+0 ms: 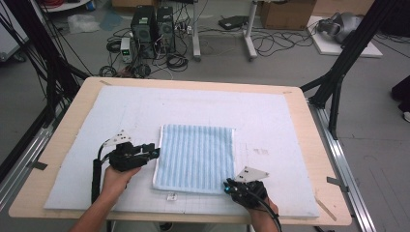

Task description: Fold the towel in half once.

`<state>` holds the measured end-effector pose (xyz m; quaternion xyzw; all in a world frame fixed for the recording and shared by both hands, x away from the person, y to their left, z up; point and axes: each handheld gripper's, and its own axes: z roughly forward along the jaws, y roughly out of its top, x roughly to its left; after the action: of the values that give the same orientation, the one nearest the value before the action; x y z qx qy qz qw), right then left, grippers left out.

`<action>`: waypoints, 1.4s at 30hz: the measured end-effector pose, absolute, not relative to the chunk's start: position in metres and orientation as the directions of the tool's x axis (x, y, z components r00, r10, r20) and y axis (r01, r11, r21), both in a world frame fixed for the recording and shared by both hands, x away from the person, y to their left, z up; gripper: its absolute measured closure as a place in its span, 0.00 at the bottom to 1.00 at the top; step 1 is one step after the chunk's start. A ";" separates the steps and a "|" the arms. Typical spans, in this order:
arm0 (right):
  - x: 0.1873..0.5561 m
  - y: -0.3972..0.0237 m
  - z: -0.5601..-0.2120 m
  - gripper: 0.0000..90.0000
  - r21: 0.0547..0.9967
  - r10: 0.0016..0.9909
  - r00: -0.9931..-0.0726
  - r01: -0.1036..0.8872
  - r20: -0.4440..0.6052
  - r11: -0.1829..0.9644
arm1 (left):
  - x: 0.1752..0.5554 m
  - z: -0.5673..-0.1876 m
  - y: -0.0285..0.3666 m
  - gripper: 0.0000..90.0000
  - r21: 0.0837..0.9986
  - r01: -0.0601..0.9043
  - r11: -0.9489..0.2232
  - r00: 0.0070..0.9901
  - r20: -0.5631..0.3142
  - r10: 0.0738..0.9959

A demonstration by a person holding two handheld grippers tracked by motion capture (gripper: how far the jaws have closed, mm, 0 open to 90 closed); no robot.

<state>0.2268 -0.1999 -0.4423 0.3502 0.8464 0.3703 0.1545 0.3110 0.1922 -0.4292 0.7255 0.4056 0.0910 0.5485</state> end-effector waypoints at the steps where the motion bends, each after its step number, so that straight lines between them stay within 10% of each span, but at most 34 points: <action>1: 0.226 -0.201 -0.441 0.87 0.743 0.705 -0.710 0.471 -0.003 0.477 | 0.313 -0.429 0.192 0.67 0.874 0.479 -0.078 0.659 -0.299 0.690; 14: 0.305 -0.206 -0.422 0.72 0.818 0.793 -0.609 0.469 0.028 0.332 | 0.371 -0.426 0.176 0.82 0.870 0.475 -0.131 0.640 -0.240 0.730; 33: 0.401 -0.200 -0.448 0.83 0.757 0.850 -0.525 0.570 0.037 0.319 | 0.418 -0.452 0.154 0.93 0.791 0.578 -0.202 0.535 -0.180 0.826; 42: 0.384 -0.212 -0.428 0.65 0.811 0.852 -0.521 0.524 0.061 0.262 | 0.404 -0.443 0.169 0.71 0.893 0.408 -0.188 0.657 -0.145 0.740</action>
<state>0.3840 -0.2119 -0.4277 0.4471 0.7690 0.4111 0.1994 0.4040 0.1692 -0.4426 0.7533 0.3812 0.1624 0.5108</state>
